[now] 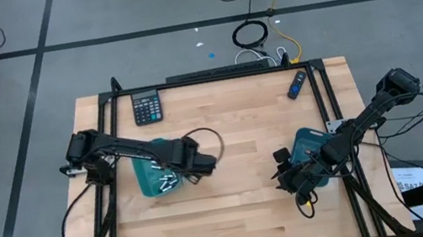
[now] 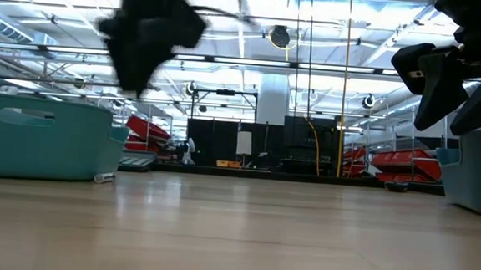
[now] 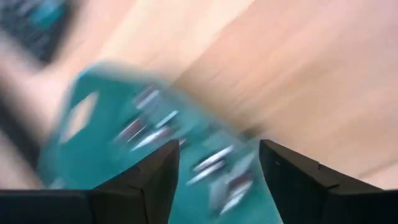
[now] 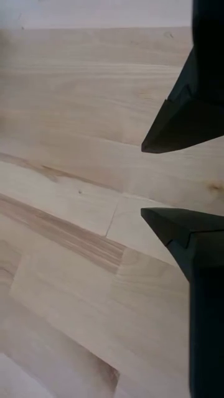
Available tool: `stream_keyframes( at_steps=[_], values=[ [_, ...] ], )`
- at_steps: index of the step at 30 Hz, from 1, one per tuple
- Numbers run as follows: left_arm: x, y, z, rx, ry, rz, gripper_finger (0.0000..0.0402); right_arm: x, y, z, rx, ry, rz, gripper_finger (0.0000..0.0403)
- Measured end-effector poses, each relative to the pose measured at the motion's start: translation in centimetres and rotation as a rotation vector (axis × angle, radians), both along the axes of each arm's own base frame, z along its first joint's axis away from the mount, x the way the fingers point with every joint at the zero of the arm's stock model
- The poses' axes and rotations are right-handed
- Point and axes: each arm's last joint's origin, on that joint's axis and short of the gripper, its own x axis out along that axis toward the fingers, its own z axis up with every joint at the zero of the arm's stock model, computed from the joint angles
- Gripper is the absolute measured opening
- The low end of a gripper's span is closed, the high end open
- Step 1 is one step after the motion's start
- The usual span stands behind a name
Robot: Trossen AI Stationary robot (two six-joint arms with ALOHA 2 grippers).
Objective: Sort batteries
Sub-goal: Put the white battery into the left blue bin
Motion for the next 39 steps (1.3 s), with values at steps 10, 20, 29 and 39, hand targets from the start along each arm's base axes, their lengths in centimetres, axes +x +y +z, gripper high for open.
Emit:
stream_keyframes(
  at_steps=[10, 20, 29, 39],
  values=[
    [4.6, -2.3, -5.8, -0.181, -0.059, -0.392, 0.0234, 0.3, 0.3, 0.3, 0.046, -0.025, 0.025, 0.0145],
    [3.7, -3.5, -7.8, -0.212, 0.130, -0.532, 0.0235, 0.2, 0.3, 0.3, 0.048, -0.019, 0.038, 0.0145],
    [2.9, -4.7, -7.7, -0.339, 0.178, -0.487, 0.0235, 0.2, 0.3, 0.2, 0.045, -0.014, 0.039, 0.0145],
    [0.8, -5.8, -8.3, -0.342, 0.305, -0.331, 0.0235, 0.0, 0.6, 0.2, 0.054, -0.012, 0.044, 0.0145]
  ],
)
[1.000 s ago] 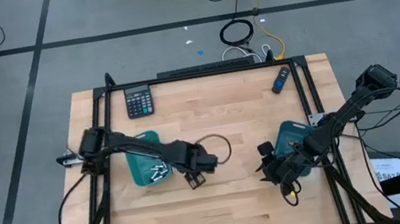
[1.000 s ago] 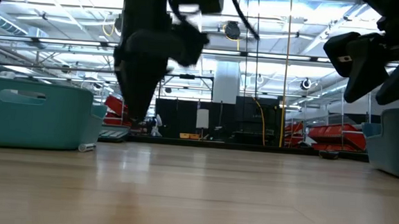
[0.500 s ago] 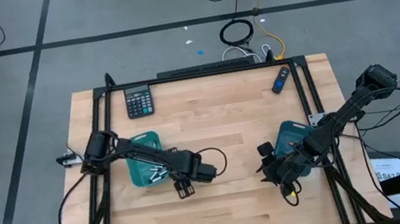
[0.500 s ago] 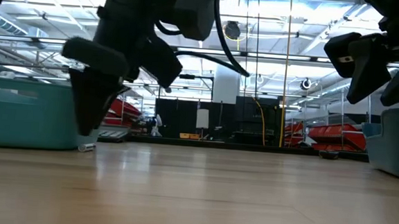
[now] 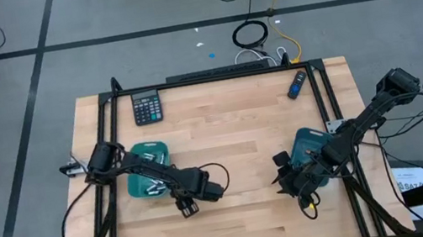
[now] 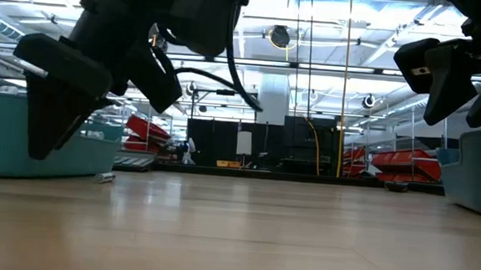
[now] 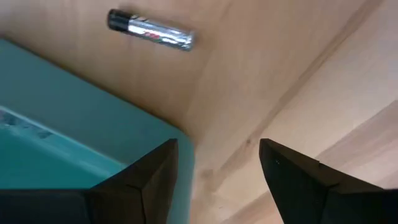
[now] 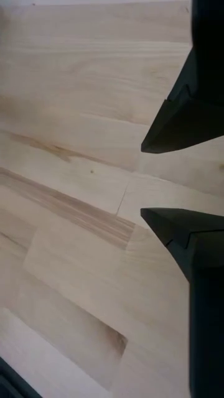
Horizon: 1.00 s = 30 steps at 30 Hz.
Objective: Sort batteries
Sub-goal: Put the white battery into the left blue bin
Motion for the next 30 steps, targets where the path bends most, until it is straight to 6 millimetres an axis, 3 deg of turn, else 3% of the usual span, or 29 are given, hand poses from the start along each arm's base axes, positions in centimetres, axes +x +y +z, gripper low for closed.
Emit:
stream_keyframes(
  at_steps=[7, 17, 24, 30],
  values=[
    [1.3, -0.2, 0.0, 0.070, -0.135, 0.144, 0.0235, 0.0, 0.0, 0.0, 0.003, -0.004, 0.000, 0.0145],
    [2.6, 3.0, -0.1, 0.224, -0.216, 0.522, 0.0235, 0.1, 0.0, 0.1, 0.007, -0.007, 0.000, 0.0145],
    [3.2, 4.6, -1.1, 0.170, -0.255, 0.575, 0.0229, -0.2, 0.5, 0.1, 0.012, -0.005, 0.018, 0.0145],
    [3.0, 4.8, -1.1, 0.184, -0.225, 0.604, 0.0210, -0.5, 0.7, 0.0, 0.009, 0.003, 0.026, 0.0145]
  ],
)
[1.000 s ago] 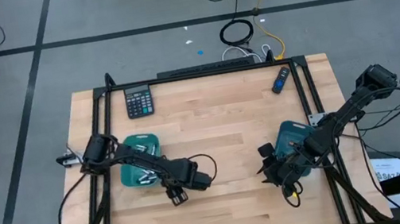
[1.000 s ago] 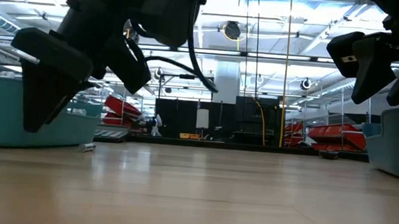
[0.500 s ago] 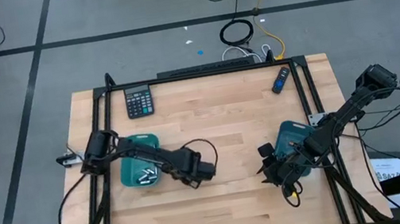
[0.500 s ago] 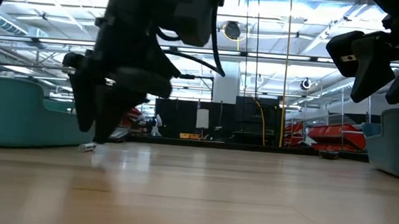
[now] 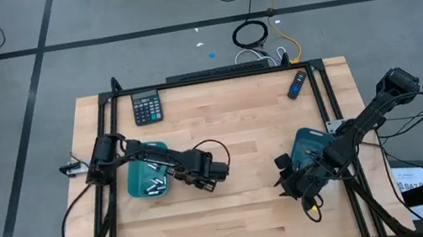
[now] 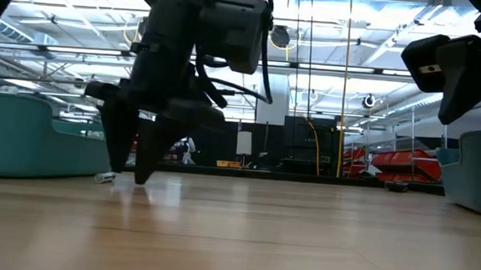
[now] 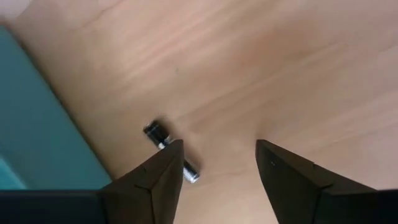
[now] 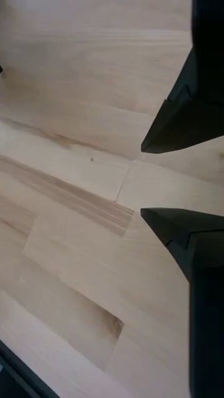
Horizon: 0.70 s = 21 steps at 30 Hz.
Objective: Sort batteries
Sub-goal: Put the white battery into the left blue bin
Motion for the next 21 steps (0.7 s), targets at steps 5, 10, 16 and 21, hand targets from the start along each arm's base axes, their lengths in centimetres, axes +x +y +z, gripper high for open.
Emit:
stream_keyframes(
  at_steps=[5, 10, 16, 21],
  values=[
    [-0.8, -0.8, 0.1, 0.016, 0.070, 0.030, 0.0207, 0.0, 0.0, 0.0, -0.004, -0.002, 0.002, 0.0145],
    [-0.9, -1.3, 0.1, 0.019, 0.067, 0.024, 0.0207, 0.1, 0.0, 0.1, 0.002, -0.010, 0.003, 0.0145],
    [-1.1, -0.7, -0.8, 0.006, 0.039, 0.021, 0.0207, 0.0, 0.1, 0.1, 0.010, -0.008, -0.003, 0.0145],
    [-2.1, -0.4, -2.0, -0.004, 0.078, 0.014, 0.0207, -0.2, 0.4, 0.0, 0.010, -0.005, 0.009, 0.0145]
  ],
)
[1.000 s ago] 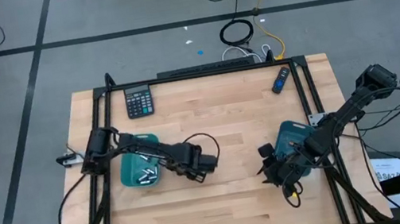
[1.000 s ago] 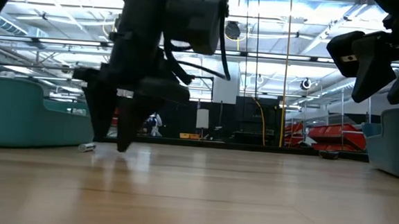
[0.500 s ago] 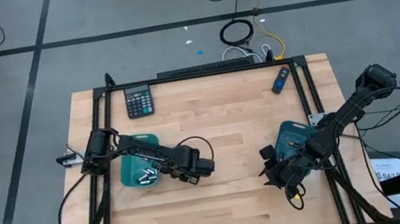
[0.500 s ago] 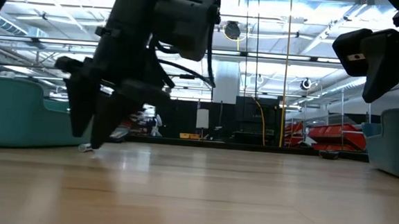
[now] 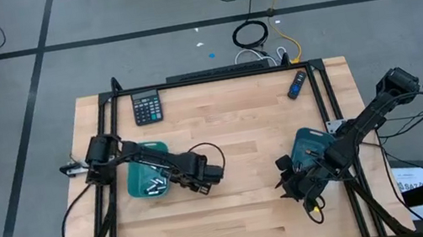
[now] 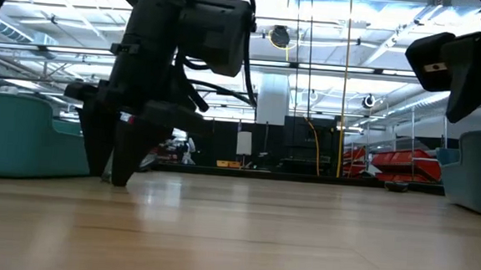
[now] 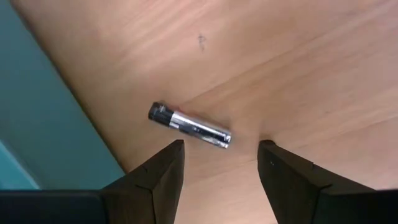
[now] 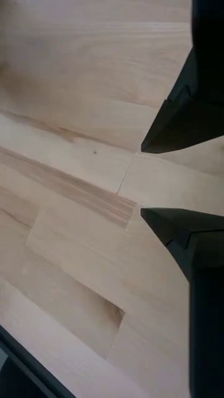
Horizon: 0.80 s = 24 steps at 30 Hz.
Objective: Sort batteries
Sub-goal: Put the white battery into the left blue bin
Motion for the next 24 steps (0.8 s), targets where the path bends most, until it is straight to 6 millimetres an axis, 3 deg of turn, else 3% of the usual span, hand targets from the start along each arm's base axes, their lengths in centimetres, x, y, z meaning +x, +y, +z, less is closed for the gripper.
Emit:
stream_keyframes(
  at_steps=[20, 24],
  values=[
    [0.52, 0.79, 0.48, -0.071, 0.021, -0.086, 0.0207, 0.02, 0.00, 0.01, -0.008, -0.004, 0.009, 0.0145],
    [0.31, 0.78, 0.66, -0.084, 0.054, -0.204, 0.0207, 0.02, 0.00, 0.01, -0.007, -0.004, 0.008, 0.0145]
  ],
)
